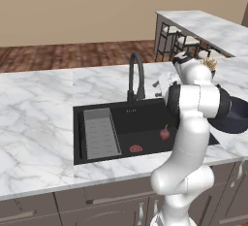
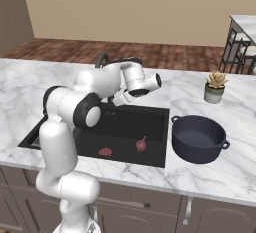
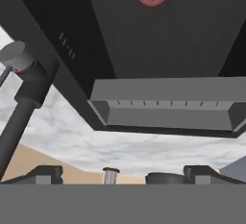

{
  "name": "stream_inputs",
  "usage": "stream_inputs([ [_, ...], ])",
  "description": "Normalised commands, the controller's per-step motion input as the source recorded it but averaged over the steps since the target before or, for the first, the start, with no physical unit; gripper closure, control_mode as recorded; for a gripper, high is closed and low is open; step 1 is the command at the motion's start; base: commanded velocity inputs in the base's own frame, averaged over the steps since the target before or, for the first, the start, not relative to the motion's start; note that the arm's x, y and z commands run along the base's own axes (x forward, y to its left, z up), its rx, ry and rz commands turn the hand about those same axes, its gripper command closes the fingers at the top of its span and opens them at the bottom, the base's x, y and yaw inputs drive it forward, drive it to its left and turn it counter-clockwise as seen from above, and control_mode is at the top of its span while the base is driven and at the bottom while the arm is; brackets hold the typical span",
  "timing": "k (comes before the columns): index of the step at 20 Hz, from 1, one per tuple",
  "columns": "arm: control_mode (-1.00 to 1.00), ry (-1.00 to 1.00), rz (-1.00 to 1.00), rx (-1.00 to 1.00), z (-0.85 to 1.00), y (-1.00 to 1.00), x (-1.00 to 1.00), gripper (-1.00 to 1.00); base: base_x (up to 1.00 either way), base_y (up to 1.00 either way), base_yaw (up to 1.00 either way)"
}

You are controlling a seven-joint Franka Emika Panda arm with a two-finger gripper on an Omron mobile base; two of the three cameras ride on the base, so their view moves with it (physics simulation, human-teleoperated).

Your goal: Dump the onion from the pot into the sink. Then turn on the water and wash the onion. Then turn off the water and put the onion back in the pot.

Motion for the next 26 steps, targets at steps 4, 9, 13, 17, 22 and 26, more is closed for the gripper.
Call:
stream_inputs([
  [4, -1.0, 0.0, 0.0, 0.01, -0.14, 0.0, 0.35, -1.0, 0.0, 0.0, 0.0],
  [9, -1.0, 0.0, 0.0, 0.01, -0.12, 0.0, 0.27, -1.0, 0.0, 0.0, 0.0],
  [13, -1.0, 0.0, 0.0, 0.01, -0.12, 0.0, 0.24, -1.0, 0.0, 0.0, 0.0],
  [17, -1.0, 0.0, 0.0, 0.0, -0.11, 0.0, 0.16, -1.0, 0.0, 0.0, 0.0],
  [22, -1.0, 0.0, 0.0, 0.0, -0.13, 0.0, 0.18, -1.0, 0.0, 0.0, 0.0],
  [26, -1.0, 0.0, 0.0, 0.0, -0.11, 0.0, 0.16, -1.0, 0.0, 0.0, 0.0],
])
